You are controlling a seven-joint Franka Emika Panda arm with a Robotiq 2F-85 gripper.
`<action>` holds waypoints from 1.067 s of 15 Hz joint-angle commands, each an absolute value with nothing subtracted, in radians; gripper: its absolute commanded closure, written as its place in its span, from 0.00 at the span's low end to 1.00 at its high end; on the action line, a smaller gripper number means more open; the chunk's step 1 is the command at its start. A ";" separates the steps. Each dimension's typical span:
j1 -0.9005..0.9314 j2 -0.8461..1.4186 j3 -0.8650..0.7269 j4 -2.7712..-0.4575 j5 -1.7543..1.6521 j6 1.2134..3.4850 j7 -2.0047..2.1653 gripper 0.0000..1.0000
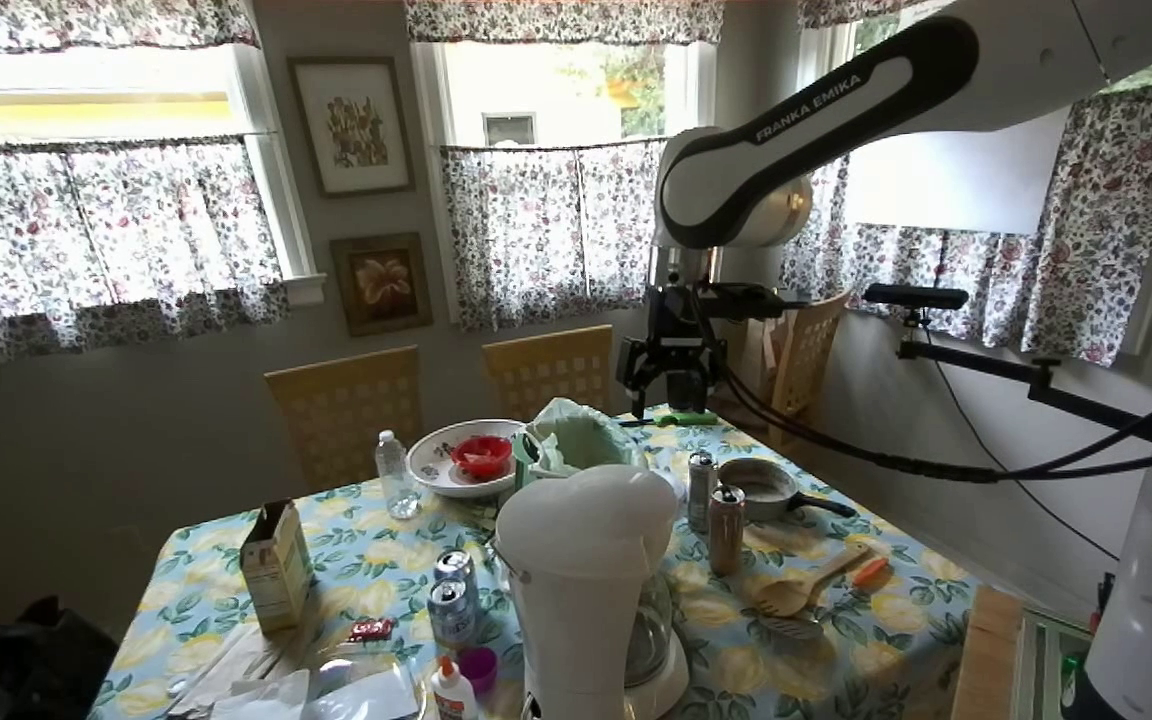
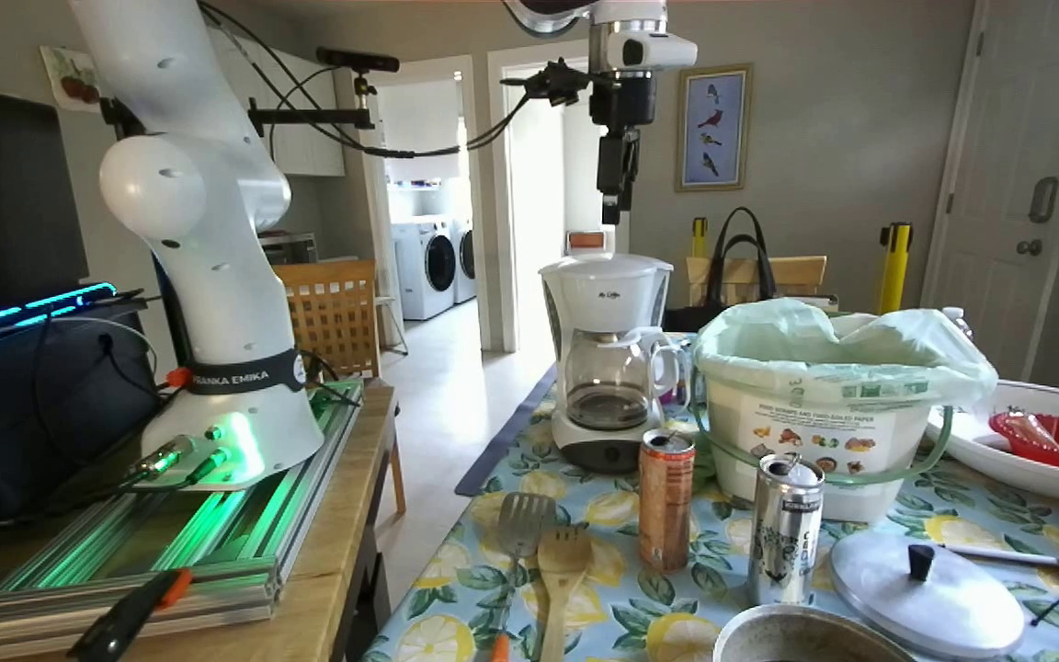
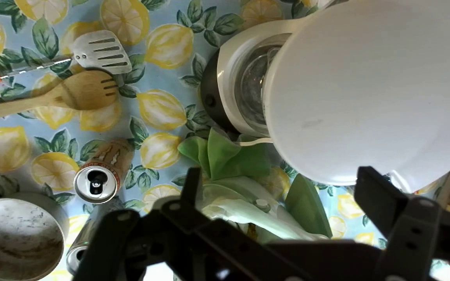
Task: Pick up the 2 bottles and throw them in the bin
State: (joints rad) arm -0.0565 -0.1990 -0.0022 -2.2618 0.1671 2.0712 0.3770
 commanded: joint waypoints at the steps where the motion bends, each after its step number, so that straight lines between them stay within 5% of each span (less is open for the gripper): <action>1: -0.055 -0.199 -0.004 -2.260 0.167 2.069 0.377 0.00; 16: -0.123 0.052 -0.108 -2.310 -0.019 2.402 0.142 0.00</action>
State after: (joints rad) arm -0.1178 -0.0116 -0.0939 -2.3231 0.0075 2.3296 0.2254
